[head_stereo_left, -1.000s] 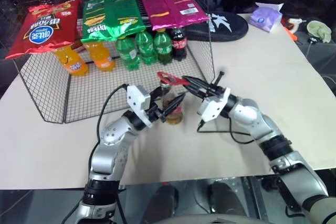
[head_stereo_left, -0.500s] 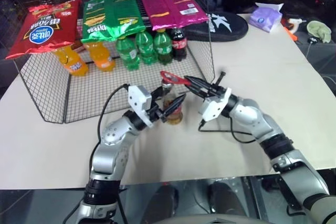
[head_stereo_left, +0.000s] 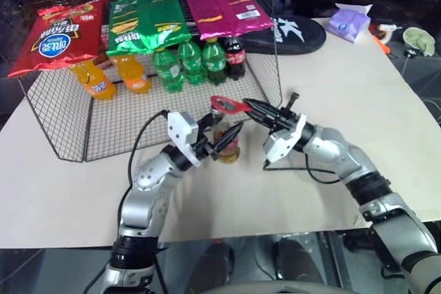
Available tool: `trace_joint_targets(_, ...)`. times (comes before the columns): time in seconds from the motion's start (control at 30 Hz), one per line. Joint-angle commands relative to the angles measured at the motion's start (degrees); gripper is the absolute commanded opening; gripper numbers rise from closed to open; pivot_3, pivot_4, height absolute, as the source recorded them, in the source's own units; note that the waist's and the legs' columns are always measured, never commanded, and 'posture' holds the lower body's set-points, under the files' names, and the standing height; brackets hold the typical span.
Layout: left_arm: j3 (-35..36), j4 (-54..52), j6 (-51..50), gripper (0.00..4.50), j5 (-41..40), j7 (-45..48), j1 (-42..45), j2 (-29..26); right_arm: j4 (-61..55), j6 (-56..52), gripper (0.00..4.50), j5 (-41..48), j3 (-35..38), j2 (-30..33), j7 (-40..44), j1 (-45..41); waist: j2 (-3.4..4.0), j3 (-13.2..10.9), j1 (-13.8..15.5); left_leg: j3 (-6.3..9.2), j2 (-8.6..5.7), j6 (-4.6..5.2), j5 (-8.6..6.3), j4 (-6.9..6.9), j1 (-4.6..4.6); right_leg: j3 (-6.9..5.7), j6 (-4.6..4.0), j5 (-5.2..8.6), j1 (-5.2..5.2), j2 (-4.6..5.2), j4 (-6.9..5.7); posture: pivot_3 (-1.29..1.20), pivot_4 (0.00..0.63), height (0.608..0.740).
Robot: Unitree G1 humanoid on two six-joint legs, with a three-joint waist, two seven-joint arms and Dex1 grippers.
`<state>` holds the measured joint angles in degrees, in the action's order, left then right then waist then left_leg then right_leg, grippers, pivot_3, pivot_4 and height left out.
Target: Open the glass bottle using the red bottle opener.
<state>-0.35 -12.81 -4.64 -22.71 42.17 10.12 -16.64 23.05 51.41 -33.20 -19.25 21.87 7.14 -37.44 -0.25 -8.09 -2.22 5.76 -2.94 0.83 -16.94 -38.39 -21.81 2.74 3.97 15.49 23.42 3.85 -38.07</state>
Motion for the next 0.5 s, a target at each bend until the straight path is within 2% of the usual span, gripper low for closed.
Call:
trace_joint_targets(0.03, -1.78, -1.39, 0.39, 2.24, -0.29, 0.29, 0.95, 0.61, -0.19, -0.01, 0.0, -3.71, -3.69, -1.06, 0.99, -1.31, 0.0, 0.0, -0.01, 0.0, 0.0, 0.0, 0.0, 0.0, 0.0, 0.0, 0.0, 0.0, 0.0, 0.0, 0.0, 0.0, 0.15, 0.74)
trace_joint_targets(0.3, -1.96, -1.6, 0.18, 2.24, -0.21, 0.2, 0.78, 0.62, 1.07, -2.14, 0.0, -11.1, -3.17, 0.92, -6.01, -2.3, 0.01, 0.03, -0.07, -0.01, 0.0, 0.0, 0.0, -0.01, 0.01, 0.02, 0.0, 0.0, 0.0, 0.0, -0.02, 0.0, 0.15, 0.74)
trace_joint_targets(0.5, -2.14, -1.63, 0.15, 2.24, -0.07, 0.21, 0.76, 0.62, 0.03, -0.54, 0.0, -10.33, -4.44, 0.6, -6.34, -2.42, 0.01, 0.03, -0.09, -0.04, 0.0, -0.01, 0.0, -0.01, 0.01, 0.04, 0.0, 0.0, 0.0, -0.01, -0.02, 0.0, 0.15, 0.74)
